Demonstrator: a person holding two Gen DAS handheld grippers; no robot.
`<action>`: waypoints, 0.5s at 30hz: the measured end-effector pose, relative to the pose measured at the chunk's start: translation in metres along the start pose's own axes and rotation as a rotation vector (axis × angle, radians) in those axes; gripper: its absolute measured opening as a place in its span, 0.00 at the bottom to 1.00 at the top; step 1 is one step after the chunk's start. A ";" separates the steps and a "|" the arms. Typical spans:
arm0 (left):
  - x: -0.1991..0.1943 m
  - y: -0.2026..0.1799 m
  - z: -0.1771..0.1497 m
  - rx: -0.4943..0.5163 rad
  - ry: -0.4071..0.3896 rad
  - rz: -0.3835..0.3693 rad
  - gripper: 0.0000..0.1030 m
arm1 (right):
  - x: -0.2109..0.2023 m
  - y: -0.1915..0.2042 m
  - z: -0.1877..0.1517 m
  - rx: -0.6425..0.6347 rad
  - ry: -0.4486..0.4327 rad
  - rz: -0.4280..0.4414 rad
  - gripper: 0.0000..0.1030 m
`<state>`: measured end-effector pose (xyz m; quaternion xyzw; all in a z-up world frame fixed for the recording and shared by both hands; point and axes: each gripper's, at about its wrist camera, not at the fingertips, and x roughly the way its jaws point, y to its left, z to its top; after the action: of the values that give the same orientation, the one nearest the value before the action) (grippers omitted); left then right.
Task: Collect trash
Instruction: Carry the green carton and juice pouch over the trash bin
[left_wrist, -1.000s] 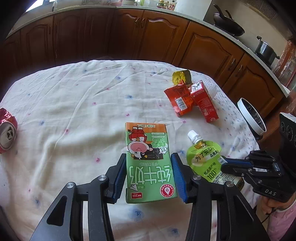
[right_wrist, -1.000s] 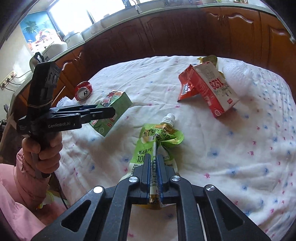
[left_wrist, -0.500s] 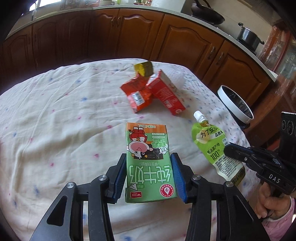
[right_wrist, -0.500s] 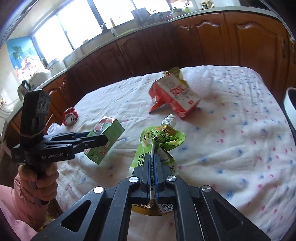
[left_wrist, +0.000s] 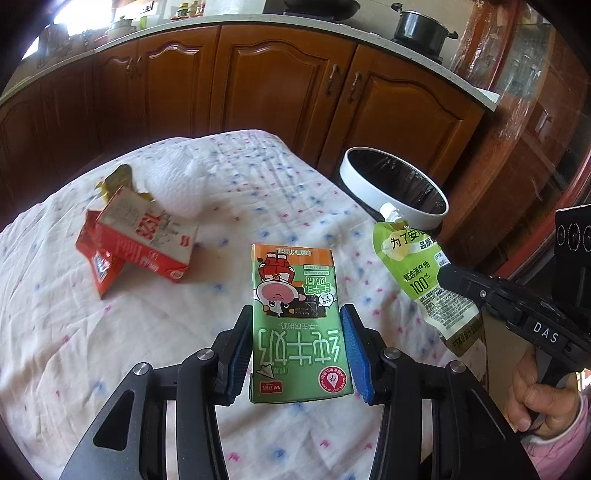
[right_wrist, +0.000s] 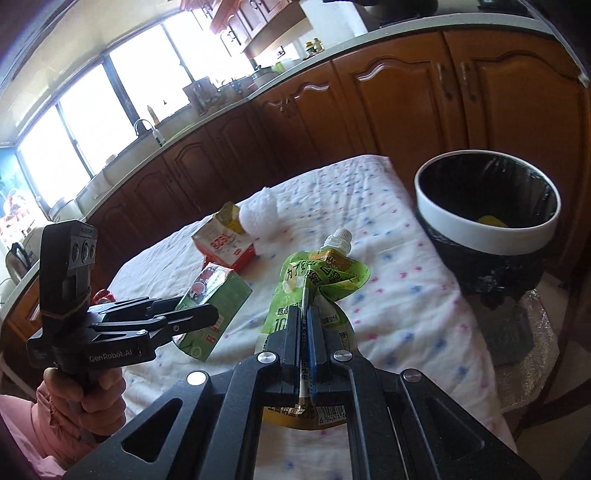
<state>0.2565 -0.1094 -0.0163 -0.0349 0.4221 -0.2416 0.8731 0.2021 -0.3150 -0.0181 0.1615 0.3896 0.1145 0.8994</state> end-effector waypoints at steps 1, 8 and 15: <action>0.004 -0.004 0.005 0.008 0.000 -0.003 0.44 | -0.004 -0.006 0.002 0.009 -0.010 -0.010 0.03; 0.029 -0.028 0.038 0.061 -0.002 -0.021 0.44 | -0.024 -0.041 0.020 0.044 -0.072 -0.067 0.03; 0.065 -0.050 0.073 0.111 0.000 -0.043 0.44 | -0.028 -0.077 0.047 0.075 -0.114 -0.122 0.03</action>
<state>0.3257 -0.1933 -0.0029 0.0048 0.4072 -0.2832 0.8683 0.2240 -0.4044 0.0021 0.1776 0.3510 0.0355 0.9187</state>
